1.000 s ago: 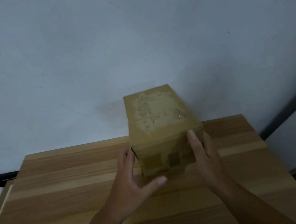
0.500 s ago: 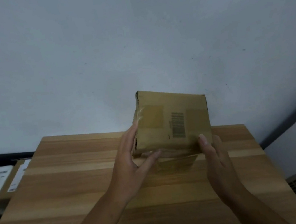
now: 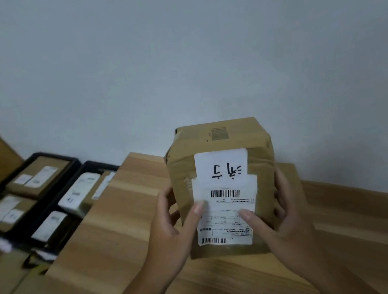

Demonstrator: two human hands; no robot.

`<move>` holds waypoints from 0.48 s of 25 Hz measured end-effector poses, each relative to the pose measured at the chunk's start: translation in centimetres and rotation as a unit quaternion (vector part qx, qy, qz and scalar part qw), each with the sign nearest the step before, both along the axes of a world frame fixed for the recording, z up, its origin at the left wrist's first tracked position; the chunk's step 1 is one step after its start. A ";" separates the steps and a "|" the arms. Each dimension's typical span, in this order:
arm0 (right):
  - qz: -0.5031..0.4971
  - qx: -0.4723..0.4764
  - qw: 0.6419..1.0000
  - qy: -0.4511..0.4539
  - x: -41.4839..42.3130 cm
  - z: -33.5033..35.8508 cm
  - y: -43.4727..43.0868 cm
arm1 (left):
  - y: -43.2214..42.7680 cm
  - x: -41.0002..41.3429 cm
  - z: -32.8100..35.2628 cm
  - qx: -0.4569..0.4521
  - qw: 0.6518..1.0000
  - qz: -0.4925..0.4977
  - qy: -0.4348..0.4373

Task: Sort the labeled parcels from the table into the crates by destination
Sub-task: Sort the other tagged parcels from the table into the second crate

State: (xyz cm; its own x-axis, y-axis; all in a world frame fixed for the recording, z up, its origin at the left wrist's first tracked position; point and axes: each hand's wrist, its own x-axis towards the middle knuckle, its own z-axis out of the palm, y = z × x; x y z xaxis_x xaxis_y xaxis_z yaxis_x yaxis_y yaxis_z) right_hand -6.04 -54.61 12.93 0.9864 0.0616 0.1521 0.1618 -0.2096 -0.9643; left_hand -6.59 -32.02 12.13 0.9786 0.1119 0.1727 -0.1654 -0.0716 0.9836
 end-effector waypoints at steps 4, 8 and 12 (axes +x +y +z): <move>0.073 -0.016 0.997 0.030 0.9 -1.7 1.8 | 1.7 -6.2 -2.5 0.065 0.992 0.091 0.053; 0.191 -0.045 0.978 0.069 -0.7 -2.6 7.2 | 4.6 -12.4 -3.4 0.085 0.967 0.216 0.106; 0.312 -0.043 0.947 0.069 -2.8 -2.3 14.3 | 8.7 -17.6 -3.2 0.008 0.944 0.302 0.131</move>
State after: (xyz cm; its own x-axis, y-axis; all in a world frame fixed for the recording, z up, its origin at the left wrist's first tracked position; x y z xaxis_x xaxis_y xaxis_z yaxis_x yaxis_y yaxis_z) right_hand -8.89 -40.32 10.61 0.7643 0.6448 -0.0075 0.1543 -0.1942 -0.9688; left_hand -24.19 -23.35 8.97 0.7468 0.6624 -0.0599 0.1594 -0.0907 0.9830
